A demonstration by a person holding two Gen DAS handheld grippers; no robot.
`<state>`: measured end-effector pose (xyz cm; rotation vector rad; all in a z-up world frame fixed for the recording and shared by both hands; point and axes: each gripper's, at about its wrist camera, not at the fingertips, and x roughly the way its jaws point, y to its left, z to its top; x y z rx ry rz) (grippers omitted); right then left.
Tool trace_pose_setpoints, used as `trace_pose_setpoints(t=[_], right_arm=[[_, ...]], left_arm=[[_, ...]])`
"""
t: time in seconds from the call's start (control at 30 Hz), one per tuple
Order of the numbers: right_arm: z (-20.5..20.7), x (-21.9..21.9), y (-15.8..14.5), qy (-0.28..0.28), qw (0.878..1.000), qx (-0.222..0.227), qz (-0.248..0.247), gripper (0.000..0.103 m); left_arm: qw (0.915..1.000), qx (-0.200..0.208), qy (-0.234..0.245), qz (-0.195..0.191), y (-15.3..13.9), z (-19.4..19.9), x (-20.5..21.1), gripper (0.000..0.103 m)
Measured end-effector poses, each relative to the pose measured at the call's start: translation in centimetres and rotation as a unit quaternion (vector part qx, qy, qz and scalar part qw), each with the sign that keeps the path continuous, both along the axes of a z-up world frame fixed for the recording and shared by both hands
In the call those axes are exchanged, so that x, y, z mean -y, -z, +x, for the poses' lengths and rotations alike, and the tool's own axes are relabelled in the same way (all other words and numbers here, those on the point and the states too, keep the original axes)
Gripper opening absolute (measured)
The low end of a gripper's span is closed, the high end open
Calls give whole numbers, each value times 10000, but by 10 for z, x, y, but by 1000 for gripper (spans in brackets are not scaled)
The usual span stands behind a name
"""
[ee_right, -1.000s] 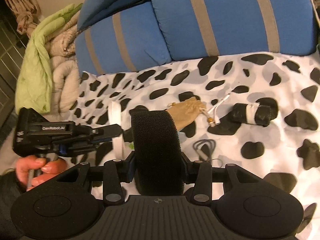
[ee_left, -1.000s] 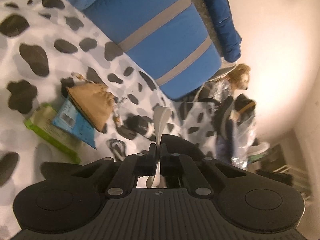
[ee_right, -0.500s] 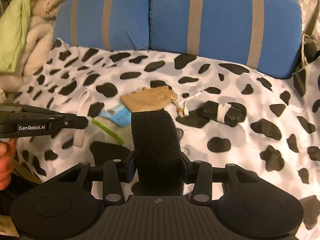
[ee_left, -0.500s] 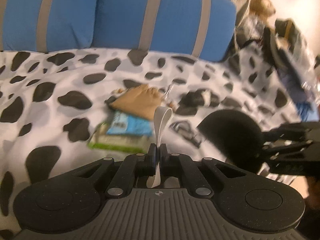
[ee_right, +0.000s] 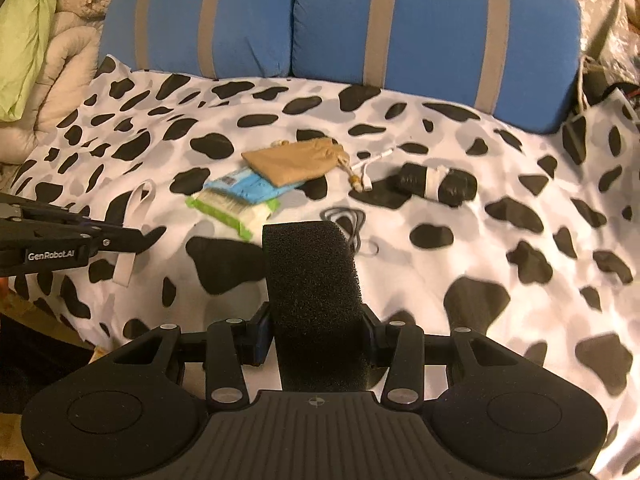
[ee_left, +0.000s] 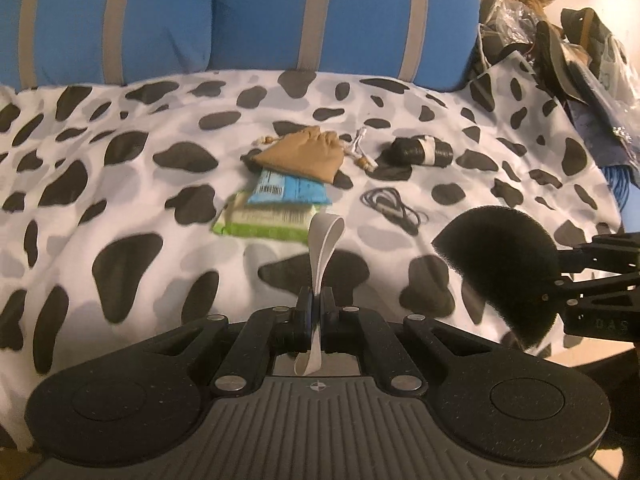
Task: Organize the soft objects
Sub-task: 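Carry the black sponge over the cardboard box with both grippers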
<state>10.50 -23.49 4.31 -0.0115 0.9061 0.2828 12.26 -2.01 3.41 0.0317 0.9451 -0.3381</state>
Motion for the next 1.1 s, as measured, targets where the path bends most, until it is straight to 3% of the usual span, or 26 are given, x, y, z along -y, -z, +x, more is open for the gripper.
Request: trace_pose_setpoints(t=[0.43,1.1], right_arm=[[-51,-2,5,12,9989,-322,331,46],[-105,-27,27,-313,9943,-990,224,46]], left_arm=[[9988,-458,32,-165,10,-54,-10,3],[9934,-1121,238,-85,34,-104,2,3]])
